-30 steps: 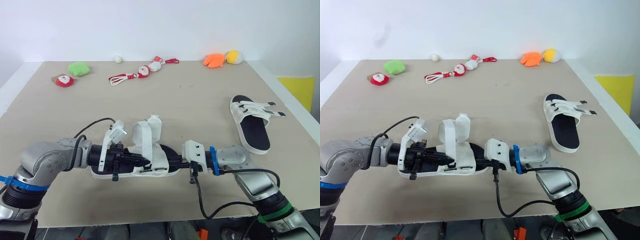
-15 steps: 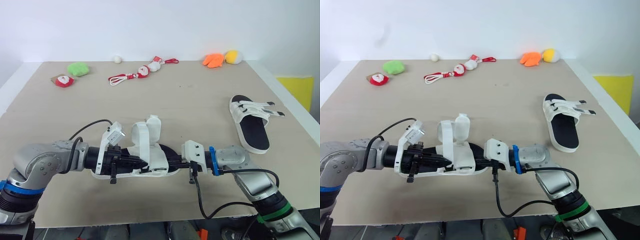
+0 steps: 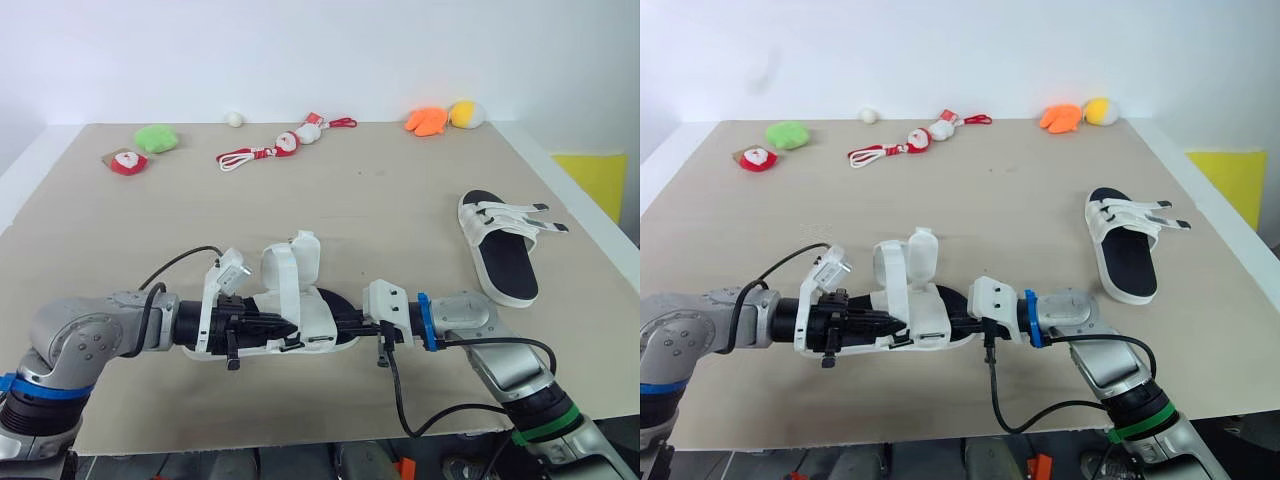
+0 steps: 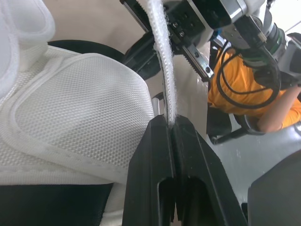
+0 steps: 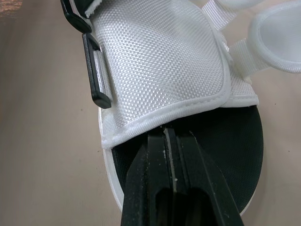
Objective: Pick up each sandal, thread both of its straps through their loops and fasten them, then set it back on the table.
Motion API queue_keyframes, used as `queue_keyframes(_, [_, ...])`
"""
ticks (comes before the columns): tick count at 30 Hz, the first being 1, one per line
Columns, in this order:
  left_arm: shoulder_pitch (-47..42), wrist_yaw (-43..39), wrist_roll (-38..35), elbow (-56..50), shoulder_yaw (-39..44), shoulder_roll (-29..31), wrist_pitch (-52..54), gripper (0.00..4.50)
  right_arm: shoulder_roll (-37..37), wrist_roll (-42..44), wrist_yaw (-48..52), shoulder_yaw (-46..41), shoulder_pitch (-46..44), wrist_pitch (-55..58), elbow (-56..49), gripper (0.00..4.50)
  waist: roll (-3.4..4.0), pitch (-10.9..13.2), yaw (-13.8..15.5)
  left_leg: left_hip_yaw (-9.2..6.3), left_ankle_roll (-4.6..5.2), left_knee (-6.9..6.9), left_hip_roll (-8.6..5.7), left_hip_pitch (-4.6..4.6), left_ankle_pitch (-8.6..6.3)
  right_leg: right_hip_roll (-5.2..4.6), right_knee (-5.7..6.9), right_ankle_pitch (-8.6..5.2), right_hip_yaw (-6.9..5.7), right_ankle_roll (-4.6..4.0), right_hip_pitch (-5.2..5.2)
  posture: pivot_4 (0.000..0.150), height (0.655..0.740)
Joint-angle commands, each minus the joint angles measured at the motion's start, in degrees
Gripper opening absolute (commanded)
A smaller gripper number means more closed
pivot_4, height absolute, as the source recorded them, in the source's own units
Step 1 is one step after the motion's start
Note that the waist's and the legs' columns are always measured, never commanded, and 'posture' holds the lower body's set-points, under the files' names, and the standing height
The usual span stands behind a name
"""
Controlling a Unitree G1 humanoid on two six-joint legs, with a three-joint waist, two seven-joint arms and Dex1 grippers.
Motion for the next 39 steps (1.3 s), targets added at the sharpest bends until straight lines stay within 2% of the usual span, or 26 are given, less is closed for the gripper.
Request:
queue_keyframes(1, [0.87, 0.14, -1.57, -1.78, 1.12, 0.05, 0.31, 0.03, 0.00, -2.31, -0.35, 2.20, 1.14, 1.21, 1.48, 0.00, 0.00, 0.00, 0.00, 0.00, 0.00, 0.00, 0.00, 0.00, 0.00, 0.00, 0.00, 0.00, 0.00, 0.00, 0.00, 0.150, 0.7400])
queue_keyframes(4, [1.23, 0.98, -3.64, -1.80, 2.20, -0.47, 0.89, 0.03, 0.06, -2.32, -0.39, 2.22, 1.11, 1.22, 1.53, 0.00, 0.00, 0.00, 0.00, 0.00, 0.00, 0.00, 0.00, 0.00, 0.00, 0.00, 0.00, 0.00, 0.00, 0.00, -0.01, 0.150, 0.7400])
queue_keyframes(16, [5.13, 1.30, -3.30, -4.70, 2.53, 1.55, -0.55, 0.03, 0.53, -2.22, -0.06, 2.47, 0.48, 1.15, 2.07, 0.00, 0.00, 0.00, -0.12, 0.00, 0.00, -0.01, 0.02, 0.03, 0.00, 0.02, 0.00, 0.00, 0.00, 0.00, -0.01, 0.150, 0.7400])
queue_keyframes(22, [7.37, -0.83, 3.25, -5.19, -0.11, 2.97, -5.71, 0.03, 0.73, -2.17, -0.17, 2.57, 0.25, 1.16, 2.21, 0.00, 0.00, 0.00, -0.30, 0.01, 0.00, -0.03, 0.05, 0.07, 0.00, 0.04, 0.00, 0.00, 0.01, -0.01, -0.01, 0.150, 0.7400])
queue_keyframes(39, [9.29, -2.07, 4.60, -7.11, -0.91, 3.27, -7.70, 0.03, 0.52, -1.89, -0.07, 2.29, 0.21, 1.39, 2.16, 0.00, 0.00, 0.00, -0.45, 0.02, -0.01, -0.08, 0.07, 0.10, -0.01, 0.04, 0.00, -0.01, 0.01, -0.02, -0.02, 0.150, 0.7400])
